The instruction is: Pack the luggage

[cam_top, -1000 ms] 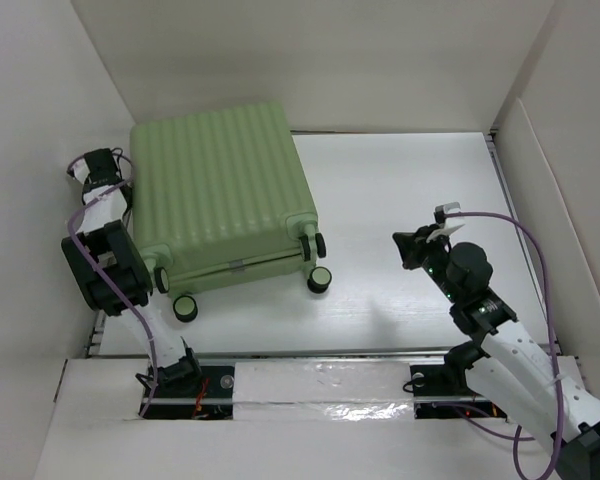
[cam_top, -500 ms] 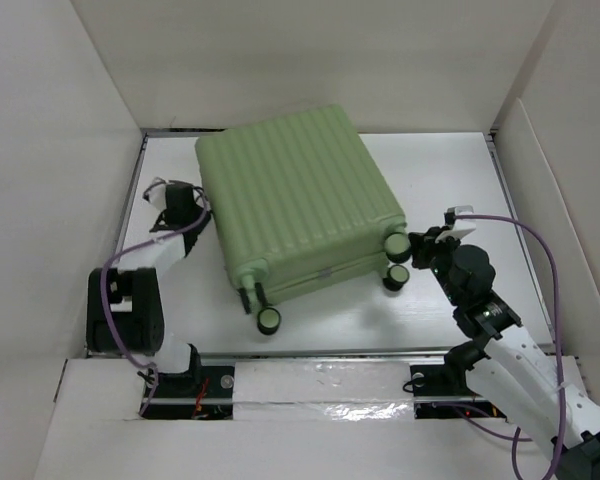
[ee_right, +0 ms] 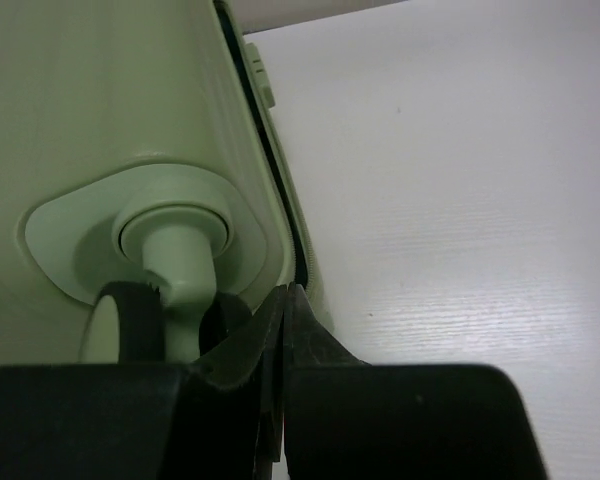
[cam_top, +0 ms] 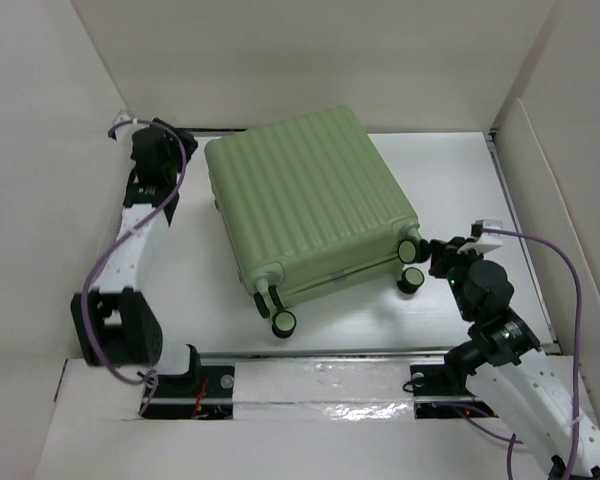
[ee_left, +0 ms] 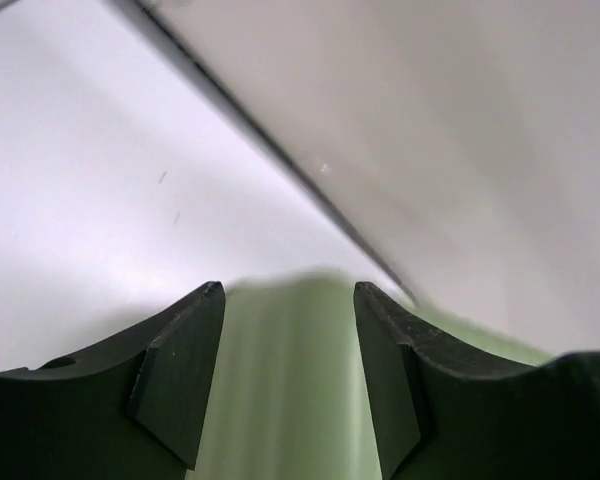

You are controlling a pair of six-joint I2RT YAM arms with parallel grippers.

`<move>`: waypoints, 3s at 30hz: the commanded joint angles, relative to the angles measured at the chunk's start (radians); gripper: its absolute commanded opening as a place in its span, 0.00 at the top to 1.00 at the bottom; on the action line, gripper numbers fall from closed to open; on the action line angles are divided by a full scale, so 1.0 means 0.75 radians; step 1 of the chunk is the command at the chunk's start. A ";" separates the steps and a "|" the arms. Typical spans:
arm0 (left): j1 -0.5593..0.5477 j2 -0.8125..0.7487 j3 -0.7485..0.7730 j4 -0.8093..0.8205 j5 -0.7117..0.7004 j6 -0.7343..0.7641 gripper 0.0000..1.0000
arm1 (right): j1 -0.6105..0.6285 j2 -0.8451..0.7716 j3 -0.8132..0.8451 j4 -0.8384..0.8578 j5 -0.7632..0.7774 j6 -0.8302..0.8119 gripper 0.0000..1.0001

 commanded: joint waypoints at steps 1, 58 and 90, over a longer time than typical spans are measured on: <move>0.062 0.302 0.282 -0.042 0.163 0.152 0.48 | 0.011 -0.062 0.088 -0.126 0.095 0.040 1.00; -0.310 -0.268 -0.664 0.584 0.089 0.051 0.45 | -0.615 1.360 0.889 0.378 -0.521 0.081 0.31; 0.017 1.818 1.903 0.401 0.894 0.077 0.28 | -0.685 0.621 -0.018 0.425 -0.617 0.093 0.99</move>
